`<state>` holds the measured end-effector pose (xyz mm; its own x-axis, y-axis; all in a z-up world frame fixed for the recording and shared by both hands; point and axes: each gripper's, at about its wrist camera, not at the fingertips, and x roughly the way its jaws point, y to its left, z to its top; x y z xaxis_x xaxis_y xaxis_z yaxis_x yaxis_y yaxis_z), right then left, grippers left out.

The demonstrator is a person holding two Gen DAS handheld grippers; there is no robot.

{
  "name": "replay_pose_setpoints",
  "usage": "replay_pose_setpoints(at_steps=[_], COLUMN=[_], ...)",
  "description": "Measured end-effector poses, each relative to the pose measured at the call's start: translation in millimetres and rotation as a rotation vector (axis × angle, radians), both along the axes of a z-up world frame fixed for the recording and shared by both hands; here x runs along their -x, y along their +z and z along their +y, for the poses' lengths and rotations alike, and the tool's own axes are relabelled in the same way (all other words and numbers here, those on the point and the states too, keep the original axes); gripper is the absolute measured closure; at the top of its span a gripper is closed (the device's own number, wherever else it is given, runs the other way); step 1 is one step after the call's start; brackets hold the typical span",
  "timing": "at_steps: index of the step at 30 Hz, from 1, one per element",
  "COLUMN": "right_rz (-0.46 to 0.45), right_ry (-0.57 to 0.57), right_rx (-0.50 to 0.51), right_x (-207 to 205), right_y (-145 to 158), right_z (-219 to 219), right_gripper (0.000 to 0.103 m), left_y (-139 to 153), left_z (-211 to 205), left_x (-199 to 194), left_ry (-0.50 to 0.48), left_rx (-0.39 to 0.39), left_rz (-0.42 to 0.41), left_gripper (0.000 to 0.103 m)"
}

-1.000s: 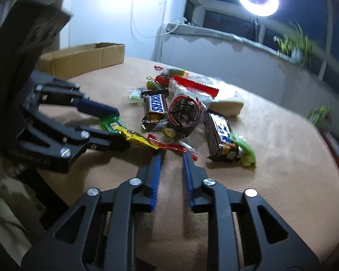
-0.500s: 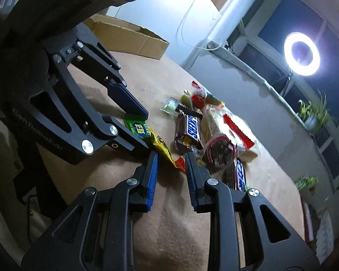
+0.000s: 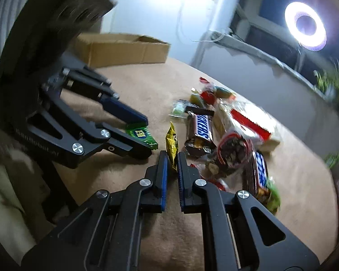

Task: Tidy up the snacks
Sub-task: 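Carry both candy packets to the cardboard box and open both grippers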

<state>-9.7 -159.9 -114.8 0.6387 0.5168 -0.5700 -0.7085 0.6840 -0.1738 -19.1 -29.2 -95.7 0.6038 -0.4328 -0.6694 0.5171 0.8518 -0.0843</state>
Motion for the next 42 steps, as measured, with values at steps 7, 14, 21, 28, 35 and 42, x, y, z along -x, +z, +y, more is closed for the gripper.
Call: replay_pose_setpoints(at_steps=[7, 14, 21, 28, 35, 42], right_rz=[0.084, 0.08, 0.085, 0.137, 0.173, 0.168], right_ry=[-0.11, -0.151, -0.114, -0.04, 0.074, 0.166], right_rx=[-0.176, -0.229, -0.274, -0.302, -0.275, -0.253], right_x=[-10, -20, -30, -39, -45, -58], right_y=[15, 45, 71, 83, 84, 87], right_z=[-15, -12, 20, 86, 167, 238], right_gripper=[0.096, 0.096, 0.096, 0.096, 0.096, 0.096], left_y=[12, 47, 79, 94, 99, 83], left_z=[20, 42, 86, 139, 200, 250], left_x=[-6, -6, -7, 3, 9, 5], left_ry=[0.079, 0.169, 0.272, 0.402, 0.54, 0.63], left_rx=[0.101, 0.13, 0.137, 0.15, 0.135, 0.145], left_rz=[0.006, -0.05, -0.134, -0.189, -0.226, -0.197], left_gripper=[0.067, 0.067, 0.067, 0.067, 0.067, 0.067])
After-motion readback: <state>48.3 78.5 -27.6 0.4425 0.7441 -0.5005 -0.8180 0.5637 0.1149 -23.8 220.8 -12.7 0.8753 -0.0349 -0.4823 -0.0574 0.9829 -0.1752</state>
